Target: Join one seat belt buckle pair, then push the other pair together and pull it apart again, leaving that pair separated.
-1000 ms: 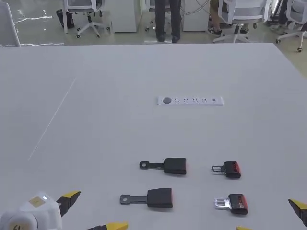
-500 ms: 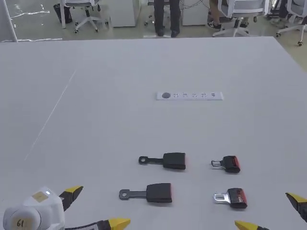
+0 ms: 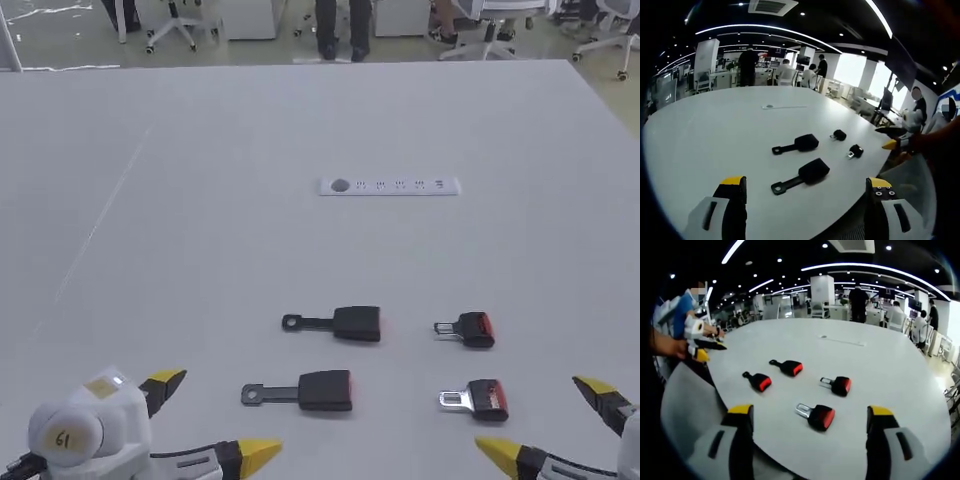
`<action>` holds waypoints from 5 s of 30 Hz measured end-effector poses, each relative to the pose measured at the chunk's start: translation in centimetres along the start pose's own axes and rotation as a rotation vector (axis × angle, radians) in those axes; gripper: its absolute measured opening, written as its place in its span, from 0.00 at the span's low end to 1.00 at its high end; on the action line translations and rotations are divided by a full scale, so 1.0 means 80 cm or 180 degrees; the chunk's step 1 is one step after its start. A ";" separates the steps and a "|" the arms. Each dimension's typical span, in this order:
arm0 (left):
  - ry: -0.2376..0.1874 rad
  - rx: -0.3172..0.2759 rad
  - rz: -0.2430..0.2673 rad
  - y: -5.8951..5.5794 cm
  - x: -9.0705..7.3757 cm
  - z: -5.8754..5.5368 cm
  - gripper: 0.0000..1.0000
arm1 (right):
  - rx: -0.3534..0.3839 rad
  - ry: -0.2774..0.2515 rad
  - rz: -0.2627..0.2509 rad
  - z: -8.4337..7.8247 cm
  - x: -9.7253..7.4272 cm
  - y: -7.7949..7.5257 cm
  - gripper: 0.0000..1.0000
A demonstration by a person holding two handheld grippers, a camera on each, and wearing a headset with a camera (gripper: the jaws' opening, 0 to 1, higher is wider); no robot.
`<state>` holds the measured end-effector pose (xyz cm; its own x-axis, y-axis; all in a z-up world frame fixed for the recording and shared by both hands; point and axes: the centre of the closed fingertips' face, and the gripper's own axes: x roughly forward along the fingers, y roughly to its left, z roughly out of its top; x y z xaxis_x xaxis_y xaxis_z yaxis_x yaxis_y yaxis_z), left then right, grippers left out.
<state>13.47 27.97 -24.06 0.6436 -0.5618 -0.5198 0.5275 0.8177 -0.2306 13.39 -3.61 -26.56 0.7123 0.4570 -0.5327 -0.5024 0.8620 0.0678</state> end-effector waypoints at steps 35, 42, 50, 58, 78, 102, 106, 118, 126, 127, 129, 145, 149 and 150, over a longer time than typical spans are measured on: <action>0.0279 0.0347 -0.0465 -0.014 0.087 0.005 0.99 | -0.0318 0.0424 0.0516 -0.026 0.069 -0.014 0.93; 0.0437 0.0529 -0.0621 -0.023 0.103 -0.001 0.98 | -0.0455 0.0510 0.0697 -0.032 0.081 -0.013 0.90; 0.0635 0.0809 -0.0857 -0.030 0.117 -0.013 0.94 | -0.0649 0.0664 0.0927 -0.042 0.089 -0.012 0.86; 0.0868 0.1120 -0.1092 -0.026 0.129 -0.029 0.88 | -0.0913 0.0864 0.1208 -0.051 0.092 -0.011 0.84; 0.1377 0.1882 -0.1494 -0.019 0.179 -0.068 0.64 | -0.1746 0.1425 0.1795 -0.077 0.103 -0.022 0.64; 0.1458 0.2402 -0.1648 -0.011 0.187 -0.088 0.33 | -0.2173 0.1674 0.1977 -0.091 0.104 -0.022 0.38; 0.1445 0.2472 -0.1699 -0.011 0.187 -0.088 0.33 | -0.2157 0.1703 0.1949 -0.090 0.105 -0.023 0.37; 0.1564 0.2614 -0.1786 -0.013 0.184 -0.090 0.32 | -0.2269 0.1928 0.1954 -0.091 0.105 -0.021 0.36; 0.1596 0.2592 -0.1778 -0.012 0.184 -0.091 0.32 | -0.2407 0.2116 0.1918 -0.092 0.107 -0.019 0.35; 0.1597 0.2594 -0.1777 -0.012 0.184 -0.091 0.32 | -0.2391 0.2123 0.1907 -0.091 0.108 -0.019 0.35; 0.1606 0.2589 -0.1774 -0.013 0.184 -0.090 0.32 | -0.2373 0.2118 0.1896 -0.089 0.111 -0.016 0.35; 0.1658 0.2567 -0.1724 -0.012 0.184 -0.090 0.32 | -0.2496 0.2129 0.1943 -0.077 0.136 0.019 0.36; 0.1671 0.2551 -0.1709 -0.012 0.185 -0.090 0.32 | -0.2495 0.2108 0.1955 -0.074 0.142 0.029 0.36; 0.1675 0.2549 -0.1706 -0.012 0.185 -0.090 0.32 | -0.2500 0.2098 0.1963 -0.073 0.143 0.033 0.36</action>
<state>18.47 19.81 -37.47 0.0068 -0.5403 -0.8414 0.9979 0.0581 -0.0293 17.37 2.58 -37.43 -0.0271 0.3482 -0.9370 -0.9967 0.0625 0.0521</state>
